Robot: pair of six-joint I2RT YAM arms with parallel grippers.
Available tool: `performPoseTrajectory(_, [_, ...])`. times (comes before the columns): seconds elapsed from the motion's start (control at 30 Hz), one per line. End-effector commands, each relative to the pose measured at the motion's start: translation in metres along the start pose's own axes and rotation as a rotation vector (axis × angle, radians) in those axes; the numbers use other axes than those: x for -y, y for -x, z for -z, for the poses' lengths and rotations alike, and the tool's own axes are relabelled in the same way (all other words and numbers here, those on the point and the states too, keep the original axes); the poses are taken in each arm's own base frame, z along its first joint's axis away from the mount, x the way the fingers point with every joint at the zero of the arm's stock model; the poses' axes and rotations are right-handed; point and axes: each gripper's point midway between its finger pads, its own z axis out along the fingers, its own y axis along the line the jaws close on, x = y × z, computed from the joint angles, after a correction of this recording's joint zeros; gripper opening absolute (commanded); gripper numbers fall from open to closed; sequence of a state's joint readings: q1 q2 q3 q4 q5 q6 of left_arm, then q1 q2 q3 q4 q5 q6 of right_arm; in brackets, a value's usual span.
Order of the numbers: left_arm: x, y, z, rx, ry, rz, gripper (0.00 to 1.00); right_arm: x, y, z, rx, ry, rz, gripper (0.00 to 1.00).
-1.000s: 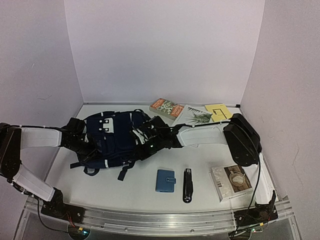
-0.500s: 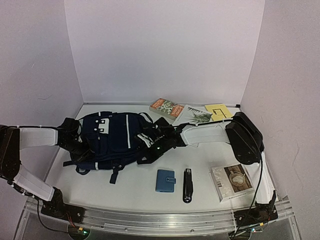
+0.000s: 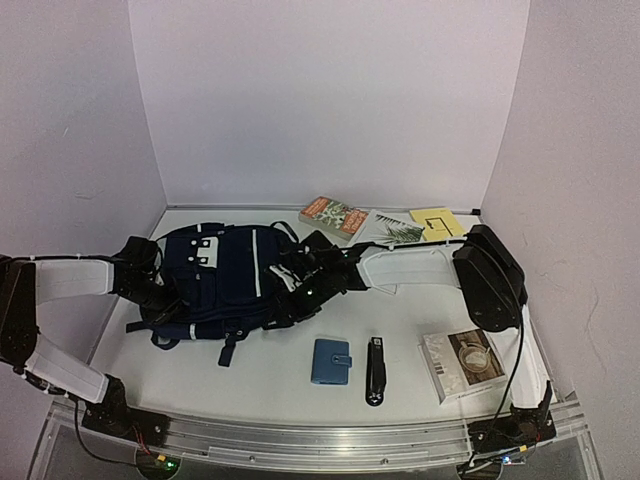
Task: Pack the student bag
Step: Unzip the student bag at the center of the board.
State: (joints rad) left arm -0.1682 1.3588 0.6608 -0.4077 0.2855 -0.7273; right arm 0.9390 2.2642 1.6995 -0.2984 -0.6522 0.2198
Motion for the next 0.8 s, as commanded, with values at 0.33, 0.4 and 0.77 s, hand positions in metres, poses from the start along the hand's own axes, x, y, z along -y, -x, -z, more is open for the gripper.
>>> performPoseTrajectory(0.33, [0.057,-0.024,0.068,0.115,-0.046,-0.39,0.69,-0.024,0.027,0.003,0.096,0.016,-0.001,0.57])
performPoseTrajectory(0.4, [0.062,-0.034,0.064,0.101,-0.055,-0.435,0.72,-0.017,0.027,0.014,0.103,0.012,-0.018,0.57])
performPoseTrajectory(0.77, [0.081,-0.061,0.035,0.022,0.397,-0.882,0.74,0.028,0.02,0.053,0.121,-0.008,-0.128,0.57])
